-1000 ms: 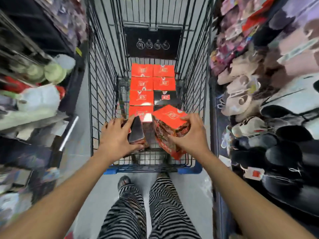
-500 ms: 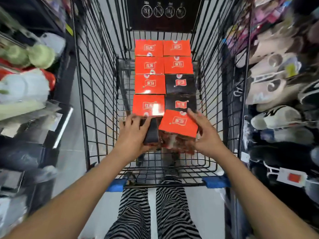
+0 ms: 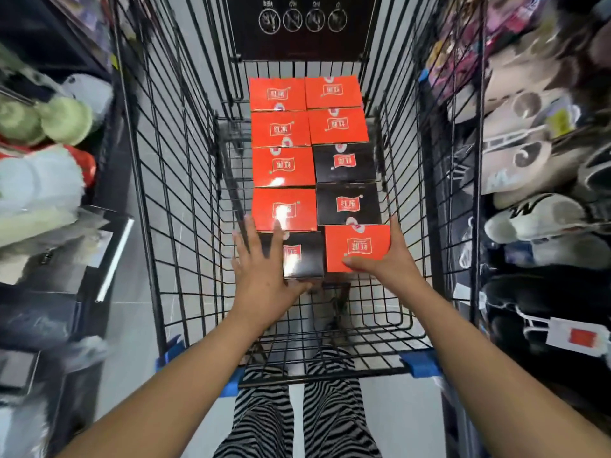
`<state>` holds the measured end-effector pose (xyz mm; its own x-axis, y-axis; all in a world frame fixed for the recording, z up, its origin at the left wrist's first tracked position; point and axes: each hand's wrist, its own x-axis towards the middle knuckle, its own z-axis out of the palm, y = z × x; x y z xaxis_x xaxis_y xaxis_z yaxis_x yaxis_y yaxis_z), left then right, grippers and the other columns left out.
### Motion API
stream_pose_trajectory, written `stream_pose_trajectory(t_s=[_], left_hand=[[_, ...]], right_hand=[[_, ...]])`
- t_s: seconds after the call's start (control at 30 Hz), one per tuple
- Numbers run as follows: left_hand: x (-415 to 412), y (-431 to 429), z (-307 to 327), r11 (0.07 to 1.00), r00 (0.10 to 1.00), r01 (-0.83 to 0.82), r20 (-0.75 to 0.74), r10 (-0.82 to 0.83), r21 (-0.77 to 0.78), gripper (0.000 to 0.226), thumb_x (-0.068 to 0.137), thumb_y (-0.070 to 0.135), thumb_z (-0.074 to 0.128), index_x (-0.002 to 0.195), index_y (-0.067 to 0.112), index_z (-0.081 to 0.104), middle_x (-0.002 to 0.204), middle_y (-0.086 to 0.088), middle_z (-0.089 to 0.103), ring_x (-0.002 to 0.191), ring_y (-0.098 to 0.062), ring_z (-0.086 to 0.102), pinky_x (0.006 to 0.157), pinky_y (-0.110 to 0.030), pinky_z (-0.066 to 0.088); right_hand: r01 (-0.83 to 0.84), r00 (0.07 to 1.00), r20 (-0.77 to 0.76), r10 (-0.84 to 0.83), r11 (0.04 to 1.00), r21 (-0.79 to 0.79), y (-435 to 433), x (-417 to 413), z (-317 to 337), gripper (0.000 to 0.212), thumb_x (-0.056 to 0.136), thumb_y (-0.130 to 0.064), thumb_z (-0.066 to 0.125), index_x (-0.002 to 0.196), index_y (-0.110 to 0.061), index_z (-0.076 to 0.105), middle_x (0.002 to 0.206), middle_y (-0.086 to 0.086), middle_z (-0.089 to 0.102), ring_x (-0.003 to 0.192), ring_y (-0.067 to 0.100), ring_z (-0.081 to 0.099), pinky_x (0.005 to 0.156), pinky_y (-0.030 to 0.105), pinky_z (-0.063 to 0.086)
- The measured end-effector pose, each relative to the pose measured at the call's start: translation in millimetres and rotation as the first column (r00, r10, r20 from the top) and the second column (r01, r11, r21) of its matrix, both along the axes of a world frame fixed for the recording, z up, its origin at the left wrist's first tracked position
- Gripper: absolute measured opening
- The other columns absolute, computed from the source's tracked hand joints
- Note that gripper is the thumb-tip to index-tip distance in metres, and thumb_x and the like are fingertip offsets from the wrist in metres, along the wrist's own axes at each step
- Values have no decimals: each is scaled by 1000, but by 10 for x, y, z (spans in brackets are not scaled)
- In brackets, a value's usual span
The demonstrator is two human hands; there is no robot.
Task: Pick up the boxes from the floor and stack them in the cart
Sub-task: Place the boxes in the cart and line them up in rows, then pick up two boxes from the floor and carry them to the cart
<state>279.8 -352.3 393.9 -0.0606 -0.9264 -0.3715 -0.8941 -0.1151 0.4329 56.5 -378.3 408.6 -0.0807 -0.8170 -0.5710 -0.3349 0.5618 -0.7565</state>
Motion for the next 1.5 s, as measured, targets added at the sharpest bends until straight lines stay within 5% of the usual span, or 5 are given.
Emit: stream_pose_trajectory(t_s=[0.43, 0.77, 1.03, 1.2, 1.5], left_hand=[[69, -39, -163, 978, 903, -208, -384, 194, 4, 135, 59, 43, 88, 152, 23, -9, 152, -6, 23, 138, -12, 27, 105, -16, 24], [79, -115, -82, 968, 880, -228, -405, 249, 101, 140, 49, 45, 92, 152, 34, -2, 139, 2, 35, 128, -2, 34, 110, -30, 36], [78, -98, 251, 980, 973, -140, -161, 162, 144, 127, 62, 67, 73, 151, 28, -9, 155, -20, 8, 146, -32, 8, 116, -48, 23], [-21, -96, 793, 998, 995, 59, 85, -59, 2, 94, 87, 60, 53, 153, 16, 3, 157, -25, 2, 147, -35, 1, 119, -45, 11], [-276, -80, 1742, 813, 763, 582, 360, -536, -24, 82, 93, 61, 36, 152, 13, 6, 157, -23, 11, 146, -39, 6, 118, -49, 7]], right_hand=[[78, 976, 201, -81, 997, 24, -114, -39, -162, 66, 77, -13, 79, 133, -23, 46, 116, -2, 66, 101, 10, 66, 75, 15, 54], [11, 996, 88, -16, 998, 56, -147, -69, -270, 85, 77, -30, 80, 145, -28, 29, 125, -4, 60, 111, 12, 60, 97, 34, 49], [-11, 976, -217, 16, 1000, 22, -50, -26, 93, 67, 81, -34, 75, 135, -15, 40, 122, -1, 58, 101, 13, 58, 76, 13, 44], [-199, 915, -355, 189, 980, 8, 204, 92, 554, 84, 69, -67, 53, 138, -22, 38, 137, 10, 49, 124, 29, 50, 101, 48, 45], [-182, 595, -801, 63, 982, -58, 1052, 262, 1634, 66, 82, -42, 69, 133, -5, 50, 125, 22, 54, 117, 42, 51, 95, 50, 43]])
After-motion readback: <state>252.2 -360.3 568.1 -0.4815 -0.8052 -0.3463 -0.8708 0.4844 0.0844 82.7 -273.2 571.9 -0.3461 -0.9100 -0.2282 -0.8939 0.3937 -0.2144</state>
